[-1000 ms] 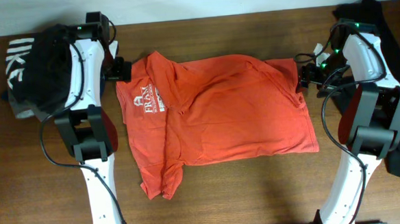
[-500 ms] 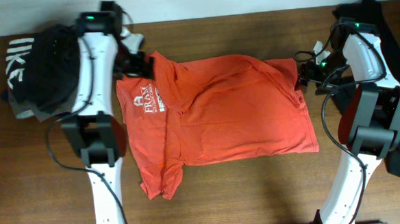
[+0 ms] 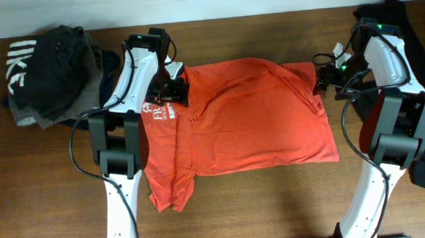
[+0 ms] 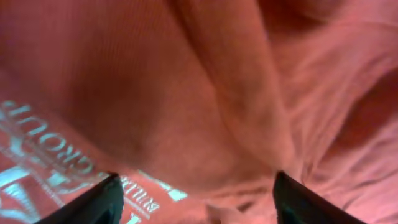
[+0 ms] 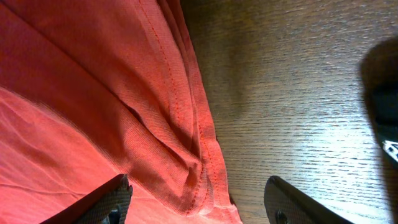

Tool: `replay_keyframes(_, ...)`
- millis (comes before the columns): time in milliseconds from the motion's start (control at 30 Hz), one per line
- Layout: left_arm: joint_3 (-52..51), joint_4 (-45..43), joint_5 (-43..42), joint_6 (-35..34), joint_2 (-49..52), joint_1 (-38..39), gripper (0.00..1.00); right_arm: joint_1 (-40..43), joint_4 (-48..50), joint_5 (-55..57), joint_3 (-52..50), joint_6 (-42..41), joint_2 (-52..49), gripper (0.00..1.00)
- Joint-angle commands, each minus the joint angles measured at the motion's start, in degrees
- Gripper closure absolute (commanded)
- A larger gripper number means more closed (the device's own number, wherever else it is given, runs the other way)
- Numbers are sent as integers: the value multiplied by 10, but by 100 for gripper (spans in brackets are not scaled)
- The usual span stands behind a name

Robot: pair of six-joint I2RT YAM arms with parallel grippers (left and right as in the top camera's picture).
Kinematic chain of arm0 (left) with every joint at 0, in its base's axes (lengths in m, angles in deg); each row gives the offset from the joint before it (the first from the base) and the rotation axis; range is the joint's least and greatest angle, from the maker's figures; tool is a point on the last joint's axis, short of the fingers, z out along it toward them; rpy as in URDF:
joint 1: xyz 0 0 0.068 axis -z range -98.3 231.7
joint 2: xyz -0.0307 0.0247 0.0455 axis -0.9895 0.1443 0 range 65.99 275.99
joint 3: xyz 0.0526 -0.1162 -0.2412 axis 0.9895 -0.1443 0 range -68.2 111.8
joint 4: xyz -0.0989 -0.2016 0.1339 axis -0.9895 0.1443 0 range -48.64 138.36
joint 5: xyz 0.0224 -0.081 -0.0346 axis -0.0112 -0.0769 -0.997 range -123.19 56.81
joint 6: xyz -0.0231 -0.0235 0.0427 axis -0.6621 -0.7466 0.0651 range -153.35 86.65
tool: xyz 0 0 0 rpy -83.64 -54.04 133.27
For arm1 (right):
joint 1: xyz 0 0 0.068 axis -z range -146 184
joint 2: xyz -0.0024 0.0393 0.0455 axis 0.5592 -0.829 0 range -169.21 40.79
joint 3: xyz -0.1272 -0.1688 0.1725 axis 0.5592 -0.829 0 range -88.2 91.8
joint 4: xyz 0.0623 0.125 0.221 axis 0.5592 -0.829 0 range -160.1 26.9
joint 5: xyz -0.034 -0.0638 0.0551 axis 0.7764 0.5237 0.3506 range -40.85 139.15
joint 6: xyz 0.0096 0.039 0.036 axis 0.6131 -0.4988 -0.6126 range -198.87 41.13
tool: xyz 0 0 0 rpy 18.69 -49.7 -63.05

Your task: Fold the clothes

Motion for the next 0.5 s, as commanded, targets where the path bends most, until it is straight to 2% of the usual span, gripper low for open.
replay_keyframes(0, -13, -22, -7, -14, -7, -1, 32, -4, 3, -5, 0, 3, 15, 27)
replay_keyframes(300, -13, -49, -22, -25, -7, 0, 52, -4, 6, -5, 0, 3, 15, 26)
replay_keyframes(333, -13, -49, -22, -25, -7, 0, 58, -4, 7, -5, 0, 3, 15, 26)
replay_keyframes(367, -13, -48, -22, -25, -7, 0, 70, -4, 8, -6, 0, 3, 15, 26)
replay_keyframes(400, -13, -48, -22, -25, -7, 0, 89, -4, 9, -6, 0, 3, 15, 26)
replay_keyframes(433, -13, -49, -22, -25, -7, 0, 99, -4, 8, -5, 0, 3, 15, 27)
replay_keyframes(467, -11, -48, -22, -25, -7, 0, 99, -4, 8, -6, 0, 3, 15, 26)
